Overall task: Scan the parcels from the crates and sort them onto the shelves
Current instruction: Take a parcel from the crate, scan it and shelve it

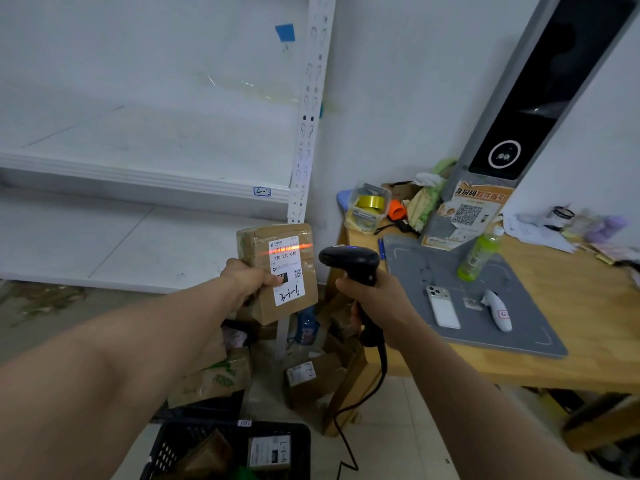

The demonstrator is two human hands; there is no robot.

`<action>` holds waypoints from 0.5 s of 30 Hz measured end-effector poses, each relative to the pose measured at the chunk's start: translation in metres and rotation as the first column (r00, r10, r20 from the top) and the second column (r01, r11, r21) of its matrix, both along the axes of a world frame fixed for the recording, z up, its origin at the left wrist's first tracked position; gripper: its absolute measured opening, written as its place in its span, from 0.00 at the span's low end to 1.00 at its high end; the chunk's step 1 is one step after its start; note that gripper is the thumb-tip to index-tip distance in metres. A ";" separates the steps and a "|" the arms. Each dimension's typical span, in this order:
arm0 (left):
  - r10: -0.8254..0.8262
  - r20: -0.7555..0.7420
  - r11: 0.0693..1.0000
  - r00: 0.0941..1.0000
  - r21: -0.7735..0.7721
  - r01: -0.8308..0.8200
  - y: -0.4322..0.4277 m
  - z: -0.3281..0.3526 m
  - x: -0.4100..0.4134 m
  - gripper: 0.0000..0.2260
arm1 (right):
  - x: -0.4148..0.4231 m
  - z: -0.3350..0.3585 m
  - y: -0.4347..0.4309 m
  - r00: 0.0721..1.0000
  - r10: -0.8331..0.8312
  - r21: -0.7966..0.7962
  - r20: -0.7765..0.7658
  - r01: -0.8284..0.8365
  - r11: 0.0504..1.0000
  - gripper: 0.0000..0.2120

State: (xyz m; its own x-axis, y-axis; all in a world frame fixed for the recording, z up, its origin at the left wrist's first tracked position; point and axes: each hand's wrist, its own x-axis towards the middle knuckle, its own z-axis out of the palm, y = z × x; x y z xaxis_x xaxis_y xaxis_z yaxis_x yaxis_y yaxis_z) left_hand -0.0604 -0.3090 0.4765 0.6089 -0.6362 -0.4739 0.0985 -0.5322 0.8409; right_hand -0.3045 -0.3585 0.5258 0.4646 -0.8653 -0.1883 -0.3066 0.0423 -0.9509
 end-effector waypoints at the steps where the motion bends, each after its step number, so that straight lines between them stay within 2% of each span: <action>1: -0.002 0.001 1.000 1.000 0.001 0.002 0.000 0.000 0.001 0.29 | 0.001 0.000 0.001 1.000 0.004 0.003 -0.002 -0.004 1.000 0.07; 15: -0.024 0.011 0.999 1.000 0.047 0.023 0.000 -0.009 0.002 0.29 | 0.010 -0.014 -0.005 0.999 0.029 0.045 -0.024 -0.028 0.999 0.07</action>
